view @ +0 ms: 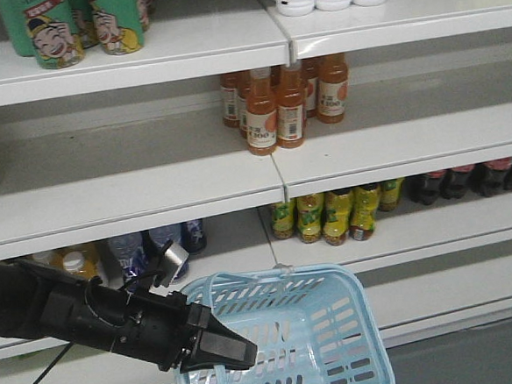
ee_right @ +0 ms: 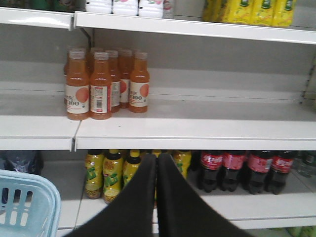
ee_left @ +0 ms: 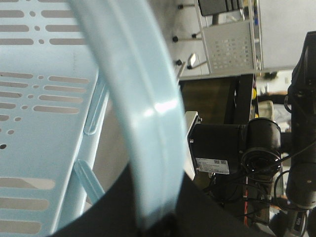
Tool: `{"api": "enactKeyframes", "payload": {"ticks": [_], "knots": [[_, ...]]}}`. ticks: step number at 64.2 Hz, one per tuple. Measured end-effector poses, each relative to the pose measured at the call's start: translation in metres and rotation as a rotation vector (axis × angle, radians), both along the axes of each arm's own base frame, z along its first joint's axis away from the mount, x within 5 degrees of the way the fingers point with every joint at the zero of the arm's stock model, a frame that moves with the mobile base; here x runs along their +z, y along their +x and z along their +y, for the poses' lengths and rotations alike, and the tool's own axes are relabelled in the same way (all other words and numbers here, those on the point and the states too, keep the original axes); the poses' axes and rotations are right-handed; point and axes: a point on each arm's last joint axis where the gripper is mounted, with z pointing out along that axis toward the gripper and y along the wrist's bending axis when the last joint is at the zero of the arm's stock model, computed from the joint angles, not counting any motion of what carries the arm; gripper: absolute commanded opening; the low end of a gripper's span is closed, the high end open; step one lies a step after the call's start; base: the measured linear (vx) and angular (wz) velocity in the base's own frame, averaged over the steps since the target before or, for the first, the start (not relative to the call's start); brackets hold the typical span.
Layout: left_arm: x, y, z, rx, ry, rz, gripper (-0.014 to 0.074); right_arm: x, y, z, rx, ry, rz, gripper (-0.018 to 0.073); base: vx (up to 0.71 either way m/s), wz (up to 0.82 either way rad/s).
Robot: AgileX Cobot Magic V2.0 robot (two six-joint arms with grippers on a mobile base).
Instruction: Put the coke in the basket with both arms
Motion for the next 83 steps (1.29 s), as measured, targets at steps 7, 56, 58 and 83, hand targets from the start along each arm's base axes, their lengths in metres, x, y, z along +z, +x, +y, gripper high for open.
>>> {"api": "enactKeyframes", "payload": {"ticks": [7, 56, 58, 83], "knots": [[0.0, 0.0, 0.0, 0.001, 0.0, 0.0, -0.0008, 0.0, 0.0, 0.0, 0.0, 0.0, 0.0, -0.0009, -0.1, -0.45], [0.0, 0.0001, 0.0, 0.001, 0.0, 0.0, -0.0008, 0.0, 0.0, 0.0, 0.0, 0.0, 0.0, -0.0009, -0.12, -0.5], [0.0, 0.0001, 0.0, 0.001, 0.0, 0.0, -0.0008, 0.0, 0.0, 0.0, 0.0, 0.0, 0.0, -0.0009, -0.11, -0.55], [0.0, 0.0001, 0.0, 0.001, 0.0, 0.0, -0.0008, 0.0, 0.0, 0.0, 0.0, 0.0, 0.0, -0.0009, -0.1, -0.53]]}}
